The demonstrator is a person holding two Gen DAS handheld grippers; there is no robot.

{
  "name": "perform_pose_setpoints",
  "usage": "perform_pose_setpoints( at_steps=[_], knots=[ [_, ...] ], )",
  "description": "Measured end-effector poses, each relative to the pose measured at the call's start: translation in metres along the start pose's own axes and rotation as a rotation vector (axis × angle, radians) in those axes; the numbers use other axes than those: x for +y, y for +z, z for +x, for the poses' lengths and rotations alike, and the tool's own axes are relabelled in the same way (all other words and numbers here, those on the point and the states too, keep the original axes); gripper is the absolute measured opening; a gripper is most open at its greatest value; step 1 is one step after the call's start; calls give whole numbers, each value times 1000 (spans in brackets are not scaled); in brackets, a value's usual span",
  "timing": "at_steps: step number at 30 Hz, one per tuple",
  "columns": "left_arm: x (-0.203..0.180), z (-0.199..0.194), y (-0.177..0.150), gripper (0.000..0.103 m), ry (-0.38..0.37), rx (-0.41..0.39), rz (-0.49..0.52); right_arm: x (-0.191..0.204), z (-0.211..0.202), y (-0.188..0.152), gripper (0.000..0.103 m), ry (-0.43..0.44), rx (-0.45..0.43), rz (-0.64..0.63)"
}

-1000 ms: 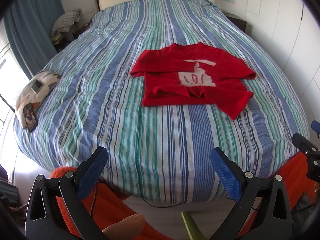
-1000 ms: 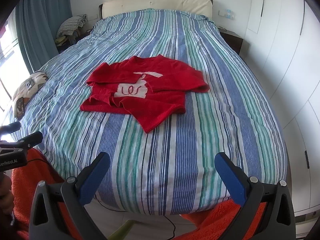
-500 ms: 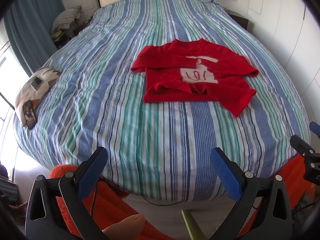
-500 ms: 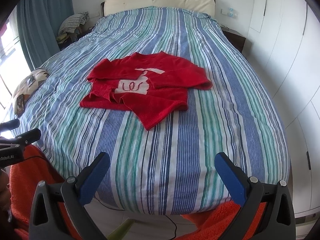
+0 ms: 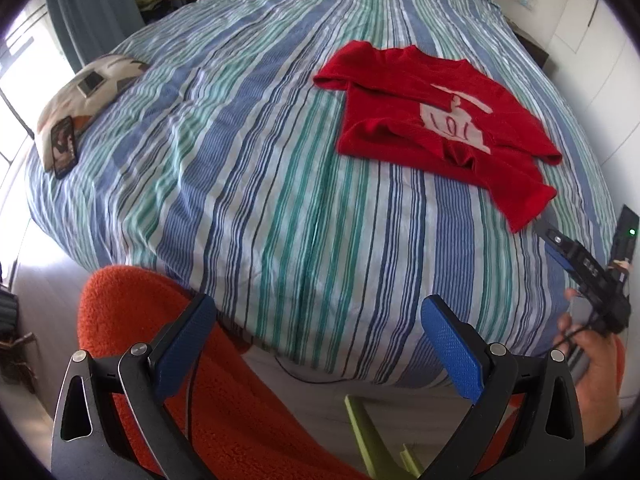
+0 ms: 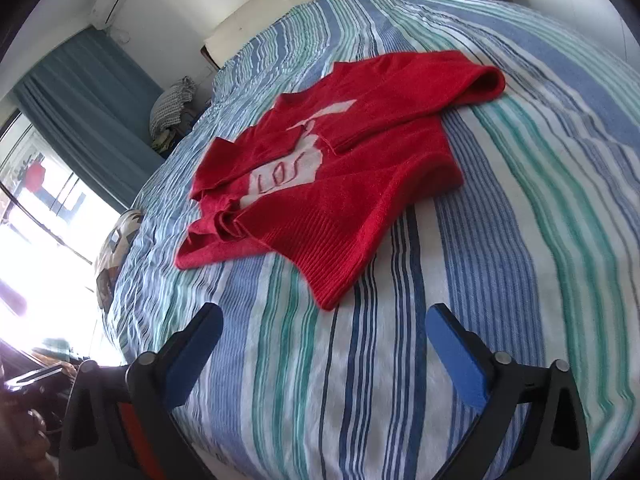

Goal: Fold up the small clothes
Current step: 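Move both tools down to the hem of the red sweater, then close the left tool on the sweater hem while the right tool grips the hem too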

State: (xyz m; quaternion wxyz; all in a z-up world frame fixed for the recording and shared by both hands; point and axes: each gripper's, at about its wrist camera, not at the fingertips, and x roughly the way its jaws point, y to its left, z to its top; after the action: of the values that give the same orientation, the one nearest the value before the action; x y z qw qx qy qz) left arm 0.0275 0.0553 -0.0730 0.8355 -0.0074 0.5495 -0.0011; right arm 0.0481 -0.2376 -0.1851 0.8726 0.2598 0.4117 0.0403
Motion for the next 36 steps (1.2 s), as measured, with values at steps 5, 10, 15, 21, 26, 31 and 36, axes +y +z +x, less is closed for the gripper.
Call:
perform_pose_setpoints(
  at_steps=[5, 10, 15, 21, 26, 31, 36],
  knots=[
    [1, 9, -5, 103, 10, 22, -6, -12, 37, 9, 23, 44, -18, 119],
    [13, 22, -6, 103, 10, 41, -27, -4, -15, 12, 4, 103, 12, 34],
    [22, 48, -2, 102, -32, 53, -49, -30, -69, -18, 5, -38, 71, -48],
    [10, 88, 42, 102, -275, 137, -90, -59, -44, -33, 5, -71, 91, 34],
    [3, 132, 82, 102, -359, 175, -184, -51, -38, -31, 6, -74, 88, -26],
    [-33, 167, 117, 102, -298, 230, -186, -55, -36, -33, 6, -71, 92, -17],
    [-28, 166, 87, 99, -145, 300, -108, -53, -43, -35, 6, -72, 72, -31]
  ],
)
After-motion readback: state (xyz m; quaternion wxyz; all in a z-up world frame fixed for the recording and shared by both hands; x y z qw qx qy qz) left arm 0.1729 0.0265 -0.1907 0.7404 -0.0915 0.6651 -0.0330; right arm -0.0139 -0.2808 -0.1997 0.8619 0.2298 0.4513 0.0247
